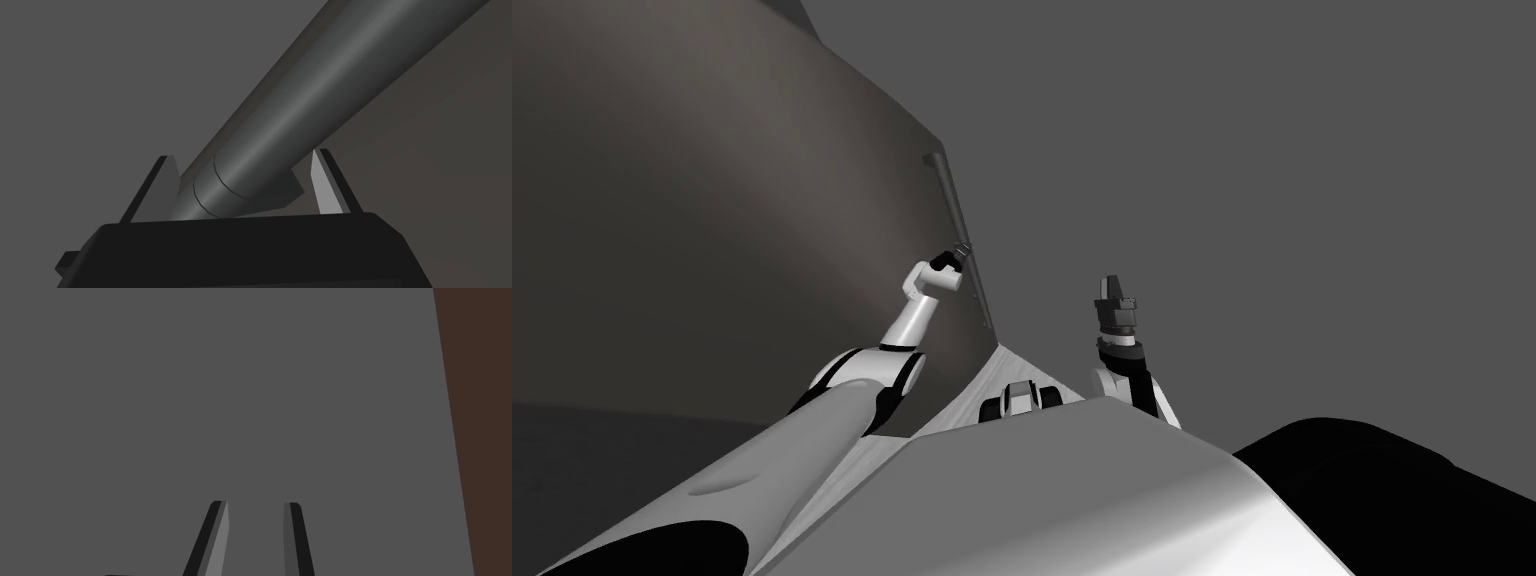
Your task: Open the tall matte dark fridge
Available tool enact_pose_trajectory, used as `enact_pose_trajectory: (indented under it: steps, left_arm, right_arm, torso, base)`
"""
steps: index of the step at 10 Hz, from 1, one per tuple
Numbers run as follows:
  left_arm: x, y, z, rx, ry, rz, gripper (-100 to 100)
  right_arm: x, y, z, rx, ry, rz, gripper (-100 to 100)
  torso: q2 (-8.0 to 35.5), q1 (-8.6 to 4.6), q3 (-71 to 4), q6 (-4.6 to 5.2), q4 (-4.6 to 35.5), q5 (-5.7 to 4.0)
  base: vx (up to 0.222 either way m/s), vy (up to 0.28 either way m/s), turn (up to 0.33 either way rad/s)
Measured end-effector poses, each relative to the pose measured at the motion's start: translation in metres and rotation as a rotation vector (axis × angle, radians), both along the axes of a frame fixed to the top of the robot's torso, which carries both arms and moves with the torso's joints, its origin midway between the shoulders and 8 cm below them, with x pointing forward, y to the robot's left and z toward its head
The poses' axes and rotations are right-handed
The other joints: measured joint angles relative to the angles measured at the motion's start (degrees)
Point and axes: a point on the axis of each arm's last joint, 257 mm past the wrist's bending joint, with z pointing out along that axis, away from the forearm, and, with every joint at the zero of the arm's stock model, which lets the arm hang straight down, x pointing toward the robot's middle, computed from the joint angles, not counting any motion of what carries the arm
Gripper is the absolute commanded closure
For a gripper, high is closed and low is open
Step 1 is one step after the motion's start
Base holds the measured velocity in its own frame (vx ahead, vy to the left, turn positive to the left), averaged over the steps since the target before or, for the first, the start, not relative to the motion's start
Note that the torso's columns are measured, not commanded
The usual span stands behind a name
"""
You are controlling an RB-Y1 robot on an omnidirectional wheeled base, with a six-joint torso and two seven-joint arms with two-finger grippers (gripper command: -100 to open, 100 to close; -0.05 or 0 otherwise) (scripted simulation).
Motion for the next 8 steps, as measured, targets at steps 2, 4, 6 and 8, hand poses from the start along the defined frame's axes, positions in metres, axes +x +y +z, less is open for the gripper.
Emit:
enact_pose_trajectory:
  steps: [2, 4, 6, 8]
  left_arm:
    - [-0.002, 0.009, 0.003, 0.003, -0.001, -0.011, 100]
    - [-0.004, 0.009, 0.003, -0.003, -0.001, -0.034, 100]
    - [-0.006, 0.009, 0.004, -0.006, 0.0, -0.052, 100]
    - [-0.007, 0.014, 0.004, -0.006, 0.002, -0.064, 100]
  right_arm:
    - [0.0, 0.0, 0.0, 0.0, 0.0, 0.0, 0]
    - [0.0, 0.0, 0.0, 0.0, 0.0, 0.0, 0]
    - [0.0, 0.0, 0.0, 0.0, 0.0, 0.0, 0]
    - [0.0, 0.0, 0.0, 0.0, 0.0, 0.0, 0]
  torso:
    - [0.16, -0.11, 0.1, 0.32, -0.03, -0.04]
    - [0.19, 0.02, 0.12, 0.1, 0.02, 0.02]
    - [0.2, 0.05, 0.12, 0.06, 0.06, 0.05]
    - [0.22, -0.05, 0.12, 0.15, 0.07, 0.03]
  base:
    - [-0.189, 0.004, -0.172]
    - [-0.168, 0.016, -0.111]
    - [-0.142, -0.005, -0.114]
    - [-0.135, -0.017, -0.108]
